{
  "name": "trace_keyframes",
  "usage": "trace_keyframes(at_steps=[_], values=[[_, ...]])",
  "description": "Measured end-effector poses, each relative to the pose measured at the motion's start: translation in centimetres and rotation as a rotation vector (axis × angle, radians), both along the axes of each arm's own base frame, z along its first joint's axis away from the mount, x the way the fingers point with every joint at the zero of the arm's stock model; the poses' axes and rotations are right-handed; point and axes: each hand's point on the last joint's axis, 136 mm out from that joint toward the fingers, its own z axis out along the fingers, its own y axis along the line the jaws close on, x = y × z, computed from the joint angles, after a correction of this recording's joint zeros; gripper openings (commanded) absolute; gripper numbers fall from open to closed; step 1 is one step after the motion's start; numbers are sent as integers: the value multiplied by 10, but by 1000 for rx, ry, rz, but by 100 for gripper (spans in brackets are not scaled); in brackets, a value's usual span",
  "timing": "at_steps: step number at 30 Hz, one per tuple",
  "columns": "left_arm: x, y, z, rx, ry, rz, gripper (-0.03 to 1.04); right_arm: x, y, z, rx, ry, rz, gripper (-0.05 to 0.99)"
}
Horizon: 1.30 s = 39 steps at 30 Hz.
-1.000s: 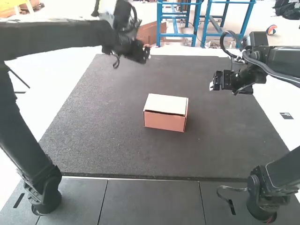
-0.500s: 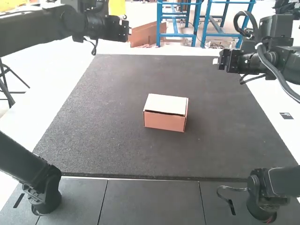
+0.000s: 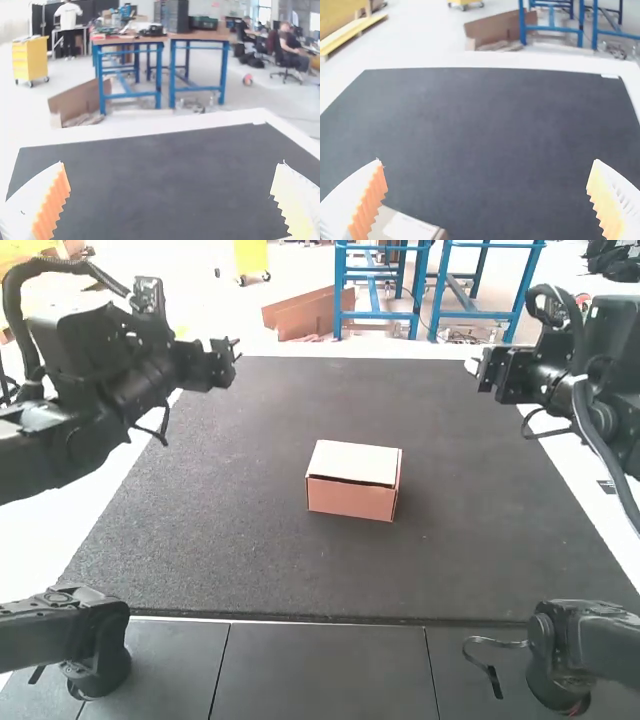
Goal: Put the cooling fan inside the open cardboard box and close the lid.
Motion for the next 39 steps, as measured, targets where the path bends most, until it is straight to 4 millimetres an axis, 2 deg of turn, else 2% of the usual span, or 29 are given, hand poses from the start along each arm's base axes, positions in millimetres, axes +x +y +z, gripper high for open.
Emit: trace_keyframes(at_steps=[7,9,13,18,22,26,32,35,39], values=[[-32,12,-55,11,27,0,97,-36,-4,-21,5,-63,-4,92],[-42,16,-62,3,6,0,97,-44,-7,-21,8,-107,-10,92],[-64,25,-63,-13,-81,4,97,-60,-13,-25,12,-186,-36,92],[-82,31,-88,-3,-143,9,97,-77,-17,-30,7,-273,-52,92],[-82,33,-107,20,-139,18,97,-86,-20,-35,-2,-328,-60,92],[-80,35,-116,38,-112,32,97,-89,-22,-53,-12,-343,-70,92],[-75,42,-143,45,-1,64,97,-83,-30,-82,-27,-299,-115,92],[-73,51,-147,21,22,101,97,-81,-33,-94,-35,-275,-134,92],[-68,74,-150,-2,40,195,97,-79,-37,-107,-46,-223,-152,92]])
